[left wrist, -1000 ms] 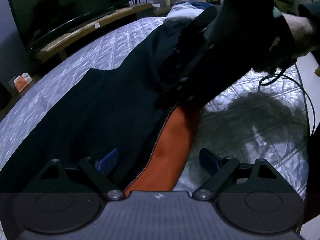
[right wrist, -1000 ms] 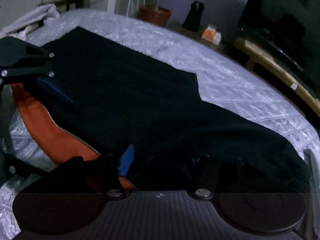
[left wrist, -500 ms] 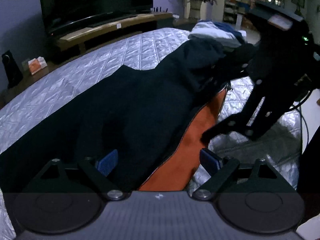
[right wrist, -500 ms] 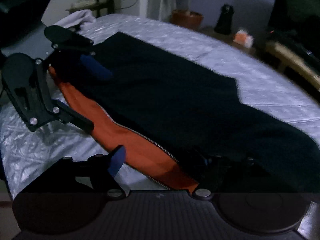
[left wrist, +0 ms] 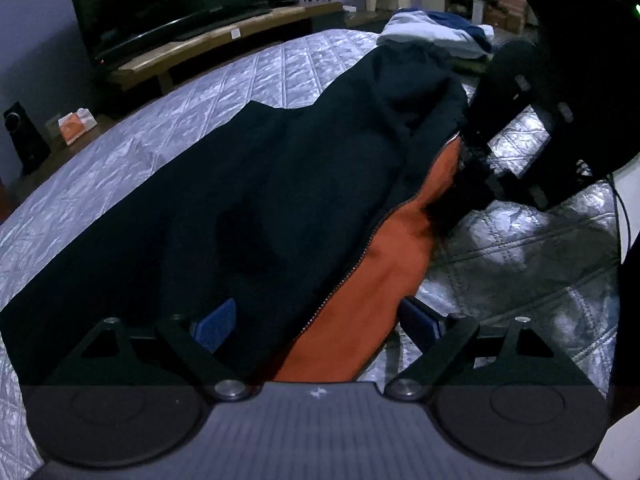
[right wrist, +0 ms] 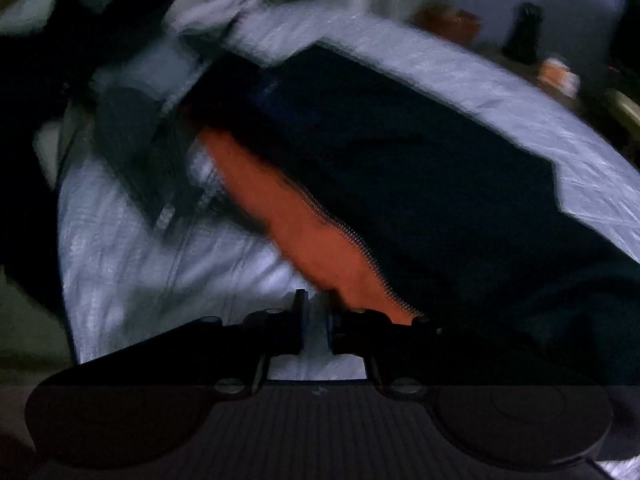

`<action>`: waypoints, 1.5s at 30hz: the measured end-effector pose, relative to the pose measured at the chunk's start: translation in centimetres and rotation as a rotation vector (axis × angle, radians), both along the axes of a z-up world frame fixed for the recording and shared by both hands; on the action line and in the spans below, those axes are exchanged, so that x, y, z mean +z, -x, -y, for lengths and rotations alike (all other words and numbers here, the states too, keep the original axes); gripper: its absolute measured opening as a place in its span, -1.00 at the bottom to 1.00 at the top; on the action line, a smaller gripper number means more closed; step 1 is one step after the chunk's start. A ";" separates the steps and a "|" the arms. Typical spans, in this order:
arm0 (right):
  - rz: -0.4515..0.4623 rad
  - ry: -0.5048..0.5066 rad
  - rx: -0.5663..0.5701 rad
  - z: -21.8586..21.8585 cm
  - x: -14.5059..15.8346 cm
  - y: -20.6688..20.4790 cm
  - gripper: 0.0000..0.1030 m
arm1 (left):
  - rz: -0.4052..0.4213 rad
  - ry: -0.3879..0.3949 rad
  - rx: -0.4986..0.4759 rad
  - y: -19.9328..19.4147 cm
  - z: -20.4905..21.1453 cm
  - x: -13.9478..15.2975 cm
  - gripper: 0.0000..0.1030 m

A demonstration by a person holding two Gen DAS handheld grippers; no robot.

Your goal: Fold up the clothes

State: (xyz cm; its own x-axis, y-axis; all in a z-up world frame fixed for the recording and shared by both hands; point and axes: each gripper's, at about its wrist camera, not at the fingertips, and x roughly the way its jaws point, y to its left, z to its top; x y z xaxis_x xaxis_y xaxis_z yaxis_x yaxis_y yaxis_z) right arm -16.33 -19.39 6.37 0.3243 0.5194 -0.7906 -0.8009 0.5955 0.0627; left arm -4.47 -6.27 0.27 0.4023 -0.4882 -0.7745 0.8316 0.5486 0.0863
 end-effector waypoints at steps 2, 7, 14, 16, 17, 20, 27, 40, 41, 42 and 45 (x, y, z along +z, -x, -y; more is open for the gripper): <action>0.066 -0.046 -0.072 0.2 0.8 -0.9 -0.61 | -0.003 -0.001 -0.010 0.0 0.1 0.0 0.69; 0.222 0.145 0.069 -4.0 -0.7 -0.9 -0.19 | -0.002 -0.005 -0.008 0.1 0.0 0.0 0.69; 0.258 0.162 0.081 -5.6 -1.5 -1.4 0.26 | 0.002 -0.003 0.003 0.3 -0.2 0.2 0.69; 0.270 0.154 0.077 -5.7 -1.4 -1.4 0.15 | 0.004 -0.001 0.004 0.4 -0.3 0.3 0.69; 0.268 0.141 0.067 -5.8 -1.3 -1.5 0.11 | 0.003 0.002 0.005 0.4 -0.3 0.3 0.69; 0.249 0.058 0.001 -4.8 -0.4 -1.9 0.09 | 0.004 0.001 0.007 0.4 -0.4 0.1 0.69; 0.302 0.182 0.120 -6.5 -1.5 -1.2 0.09 | 0.009 -0.005 0.012 0.7 -1.0 0.6 0.69; 0.288 0.098 0.130 -7.6 -0.6 -2.1 -0.67 | 0.081 -0.044 0.019 1.3 -2.2 1.0 0.70; 0.275 0.076 0.111 -7.4 -0.3 -2.3 -0.67 | 0.094 -0.046 0.017 1.5 -2.4 1.0 0.70; 0.263 0.055 0.093 -7.2 0.1 -2.6 -0.67 | 0.099 -0.034 0.019 1.4 -2.1 1.2 0.68; 0.241 0.007 0.064 -6.7 1.0 -3.1 -0.67 | 0.143 -0.008 0.057 1.1 -2.7 2.0 0.67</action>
